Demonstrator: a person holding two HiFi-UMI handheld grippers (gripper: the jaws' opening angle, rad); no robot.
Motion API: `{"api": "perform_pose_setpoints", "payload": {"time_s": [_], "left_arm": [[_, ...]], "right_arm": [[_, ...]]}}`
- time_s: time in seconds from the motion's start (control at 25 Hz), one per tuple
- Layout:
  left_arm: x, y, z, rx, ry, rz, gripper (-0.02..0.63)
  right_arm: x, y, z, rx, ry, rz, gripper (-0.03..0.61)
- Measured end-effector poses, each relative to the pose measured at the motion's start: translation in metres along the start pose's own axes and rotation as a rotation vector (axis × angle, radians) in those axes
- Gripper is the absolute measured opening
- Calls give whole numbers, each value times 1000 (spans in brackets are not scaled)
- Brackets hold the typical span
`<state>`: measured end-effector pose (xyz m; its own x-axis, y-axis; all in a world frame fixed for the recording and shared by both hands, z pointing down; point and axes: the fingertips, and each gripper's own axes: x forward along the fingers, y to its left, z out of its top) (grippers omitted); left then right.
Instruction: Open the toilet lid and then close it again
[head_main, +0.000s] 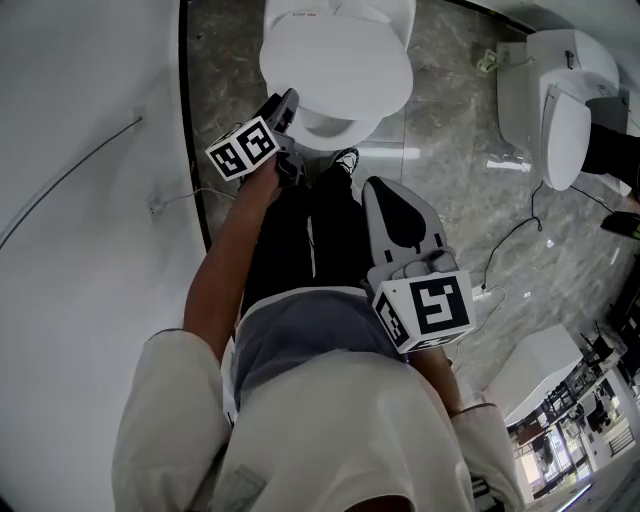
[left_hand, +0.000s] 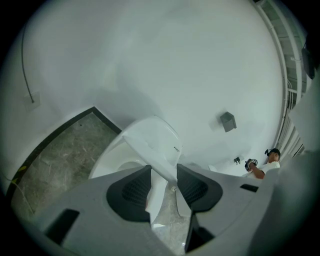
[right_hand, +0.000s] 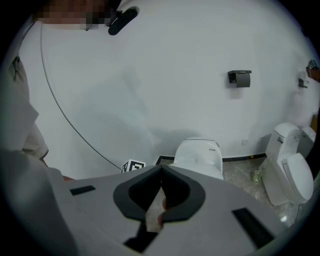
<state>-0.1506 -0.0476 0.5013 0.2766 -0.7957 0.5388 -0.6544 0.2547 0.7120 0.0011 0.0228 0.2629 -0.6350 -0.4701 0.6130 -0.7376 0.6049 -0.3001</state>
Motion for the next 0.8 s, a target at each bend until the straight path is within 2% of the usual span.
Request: {"api": "perform_pose_setpoints", "payload": {"time_s": [0.8], "left_arm": [[17, -38, 61, -79, -95, -54, 159]], "right_arm": [[-16, -14, 15, 26, -41, -16, 11]]}}
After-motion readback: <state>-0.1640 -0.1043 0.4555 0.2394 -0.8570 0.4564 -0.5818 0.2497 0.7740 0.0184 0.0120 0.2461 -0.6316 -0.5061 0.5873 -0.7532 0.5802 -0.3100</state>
